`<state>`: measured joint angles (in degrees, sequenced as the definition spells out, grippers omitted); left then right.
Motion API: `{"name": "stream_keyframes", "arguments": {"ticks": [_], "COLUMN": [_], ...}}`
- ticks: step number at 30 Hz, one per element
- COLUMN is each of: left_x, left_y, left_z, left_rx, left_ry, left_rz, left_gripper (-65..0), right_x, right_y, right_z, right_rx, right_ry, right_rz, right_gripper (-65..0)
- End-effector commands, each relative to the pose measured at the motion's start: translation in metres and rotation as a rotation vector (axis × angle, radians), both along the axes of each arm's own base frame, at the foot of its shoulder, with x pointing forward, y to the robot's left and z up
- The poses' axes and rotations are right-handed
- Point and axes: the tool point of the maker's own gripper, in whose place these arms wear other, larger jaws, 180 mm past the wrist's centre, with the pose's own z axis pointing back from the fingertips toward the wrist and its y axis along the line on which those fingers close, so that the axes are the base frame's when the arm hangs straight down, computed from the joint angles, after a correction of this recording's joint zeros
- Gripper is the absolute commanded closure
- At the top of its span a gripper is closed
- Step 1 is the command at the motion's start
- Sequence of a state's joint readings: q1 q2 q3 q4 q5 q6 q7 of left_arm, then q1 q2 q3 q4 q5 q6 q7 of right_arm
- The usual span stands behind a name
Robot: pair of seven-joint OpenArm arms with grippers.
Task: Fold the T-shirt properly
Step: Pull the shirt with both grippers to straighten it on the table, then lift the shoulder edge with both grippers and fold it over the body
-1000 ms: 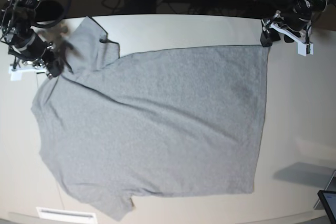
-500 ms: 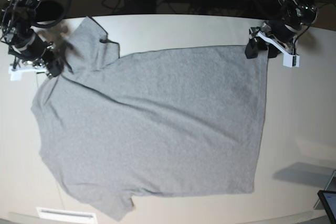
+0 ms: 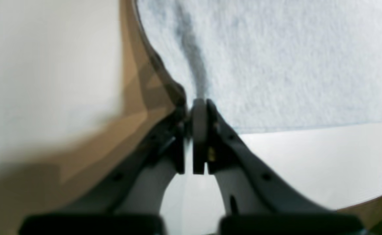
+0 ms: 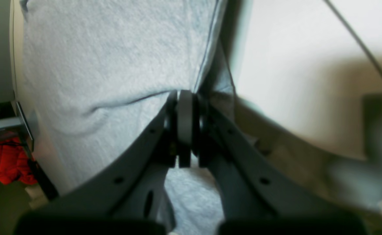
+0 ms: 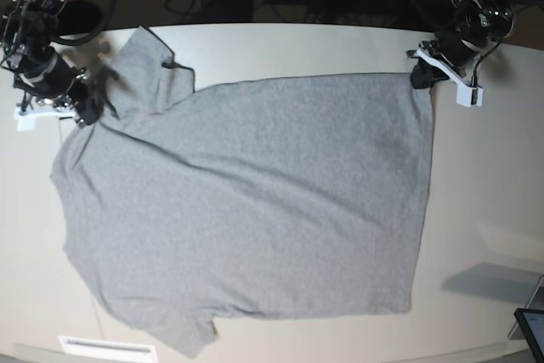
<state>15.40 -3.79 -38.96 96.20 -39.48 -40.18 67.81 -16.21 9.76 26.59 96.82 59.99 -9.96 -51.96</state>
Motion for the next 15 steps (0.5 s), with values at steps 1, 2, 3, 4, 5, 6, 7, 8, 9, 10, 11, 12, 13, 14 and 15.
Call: {"name": "stream_keyframes", "arguments": {"ticks": [1, 2, 3, 4, 5, 6, 7, 8, 9, 10, 11, 12, 13, 14, 15], "left_x": [-0.006, -0.006, -0.006, -0.007, -0.008, -0.01, -0.012, -0.014, -0.014, -0.013, -0.013, -0.013, -0.012, -0.012, -0.012], "left_y": [0.01, 0.011, 0.016, 0.021, 0.028, 0.035, 0.04, 0.047, 0.054, 0.06, 0.063, 0.066, 0.068, 0.071, 0.072], "left_z": [-0.001, 0.0, 0.003, 0.005, 0.007, 0.009, 0.011, 0.014, 0.017, 0.021, 0.023, 0.024, 0.026, 0.028, 0.028], "left_rx": [0.04, 0.043, 0.055, 0.062, 0.072, 0.08, 0.086, 0.096, 0.112, 0.127, 0.138, 0.144, 0.149, 0.157, 0.16], "left_ry": [0.039, 0.037, 0.034, 0.032, 0.028, 0.025, 0.023, 0.021, 0.019, 0.017, 0.015, 0.015, 0.014, 0.013, 0.013], "left_rz": [-0.007, -0.007, -0.002, 0.009, 0.027, 0.047, 0.064, 0.08, 0.085, 0.081, 0.078, 0.08, 0.079, 0.079, 0.078], "left_gripper": [0.0, 0.0, 0.0, 0.0, 0.0, 0.0, 0.0, 0.0, 0.0, 0.0, 0.0, 0.0, 0.0, 0.0, 0.0], "right_x": [0.007, 0.007, 0.007, 0.007, 0.007, 0.007, 0.007, 0.007, 0.007, 0.008, 0.008, 0.008, 0.007, 0.008, 0.008], "right_y": [-0.002, -0.002, -0.002, -0.002, -0.002, -0.002, -0.002, -0.001, -0.001, -0.001, -0.001, 0.001, 0.003, 0.006, 0.01], "right_z": [0.009, 0.01, 0.01, 0.011, 0.011, 0.011, 0.011, 0.011, 0.011, 0.011, 0.012, 0.013, 0.015, 0.018, 0.022], "right_rx": [-0.009, -0.01, -0.01, -0.011, -0.011, -0.011, -0.011, -0.01, -0.01, -0.011, -0.011, -0.007, -0.003, 0.001, 0.004], "right_ry": [-0.034, -0.036, -0.037, -0.038, -0.039, -0.039, -0.039, -0.039, -0.039, -0.04, -0.04, -0.041, -0.04, -0.044, -0.05], "right_rz": [0.009, 0.009, 0.009, 0.01, 0.011, 0.011, 0.011, 0.013, 0.013, 0.015, 0.017, 0.025, 0.036, 0.047, 0.061], "right_gripper": [0.0, 0.0, 0.0, 0.0, 0.0, 0.0, 0.0, 0.0, 0.0, 0.0, 0.0, 0.0, 0.0, 0.0, 0.0]}}
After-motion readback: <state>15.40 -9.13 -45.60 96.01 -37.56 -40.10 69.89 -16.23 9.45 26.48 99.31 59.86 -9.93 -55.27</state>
